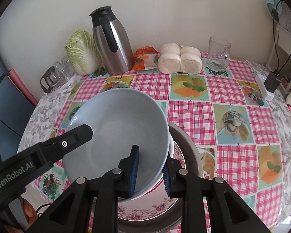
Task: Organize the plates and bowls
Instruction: 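Lower the pale blue bowl into the white square bowl with the right gripper, then open the right gripper and withdraw it from the pale blue bowl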
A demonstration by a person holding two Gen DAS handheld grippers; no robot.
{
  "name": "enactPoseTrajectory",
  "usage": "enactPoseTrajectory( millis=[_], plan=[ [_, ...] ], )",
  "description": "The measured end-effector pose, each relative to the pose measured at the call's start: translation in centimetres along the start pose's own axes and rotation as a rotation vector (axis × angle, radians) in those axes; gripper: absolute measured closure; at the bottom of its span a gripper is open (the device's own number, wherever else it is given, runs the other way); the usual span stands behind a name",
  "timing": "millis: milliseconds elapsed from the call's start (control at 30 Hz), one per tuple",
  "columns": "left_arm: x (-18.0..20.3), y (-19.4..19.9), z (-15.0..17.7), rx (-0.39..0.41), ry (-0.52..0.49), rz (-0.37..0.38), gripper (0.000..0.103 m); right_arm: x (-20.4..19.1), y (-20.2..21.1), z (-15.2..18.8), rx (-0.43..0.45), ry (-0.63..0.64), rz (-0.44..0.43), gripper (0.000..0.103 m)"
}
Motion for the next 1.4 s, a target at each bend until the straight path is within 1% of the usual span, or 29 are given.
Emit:
enactPoseTrajectory(
  millis=[67,133,200,267,400,467,533,667,933,1000,1033,1067,1100,1200,1267,1333,1400],
  plan=[
    [-0.1,0.0,-0.1,0.006,0.002,-0.007,0.087,-0.1,-0.1,0.0,-0.001,0.003,0.005,0.076],
    [-0.3,-0.1,-0.1,0.009,0.004,-0.014,0.087,-0.3,-0.1,-0.1,0.003,0.005,-0.013,0.066],
    [-0.5,-0.2,-0.1,0.009,0.008,-0.023,0.088,-0.6,-0.1,-0.1,0.004,0.016,-0.009,0.062],
    [-0.7,-0.3,-0.1,0.012,0.012,-0.036,0.092,-0.8,0.0,-0.1,0.006,0.023,-0.004,0.060],
    [-0.8,-0.3,-0.3,0.019,0.012,-0.037,0.094,-0.6,0.1,-0.1,0.014,0.011,-0.012,0.058],
    [-0.7,-0.2,-0.3,0.026,0.005,-0.035,0.097,-0.4,0.3,-0.2,0.025,0.005,-0.004,0.055],
    [-0.5,0.0,-0.3,0.035,-0.004,-0.035,0.097,0.0,0.5,-0.2,0.039,-0.004,0.012,0.050],
    [-0.5,0.0,-0.3,0.039,-0.009,-0.038,0.097,0.1,1.0,-0.5,0.061,-0.004,0.006,0.050],
    [-0.5,0.2,-0.3,0.030,0.007,-0.029,0.095,1.1,0.6,-0.2,0.042,-0.028,0.011,0.050],
    [-0.5,0.4,-0.3,0.032,0.000,-0.032,0.085,1.2,0.7,-0.3,0.045,-0.028,0.013,0.048],
    [-0.5,0.6,-0.3,0.038,-0.001,-0.037,0.068,1.2,0.8,-0.3,0.048,-0.028,0.015,0.044],
    [-0.5,0.8,-0.3,0.049,0.001,-0.043,0.049,1.3,0.9,-0.3,0.052,-0.028,0.019,0.043],
    [-0.6,0.9,-0.4,0.055,0.003,-0.047,0.044,1.3,1.0,-0.3,0.054,-0.025,0.024,0.041],
    [-1.0,1.3,-0.7,0.072,0.010,-0.075,0.040,1.3,1.1,-0.3,0.053,-0.018,0.035,0.035],
    [-1.6,1.5,-0.9,0.081,0.012,-0.115,0.028,1.4,1.1,-0.3,0.051,-0.017,0.043,0.031],
    [-2.0,1.6,-1.0,0.091,0.012,-0.147,0.027,1.5,1.1,-0.3,0.053,-0.016,0.052,0.022],
    [-2.6,1.7,-1.2,0.101,0.016,-0.176,0.025,1.7,1.2,-0.3,0.057,-0.016,0.061,0.019]
  ],
)
Point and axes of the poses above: each gripper's, at about its wrist camera, not at the fingertips, and y roughly against the way its jaws point, x to its right, z to its underside, the point moved 5 cm from there along -y, roughly the way its jaws point, and after that the axes turned 9 degrees about y, right-handed, at the moved point
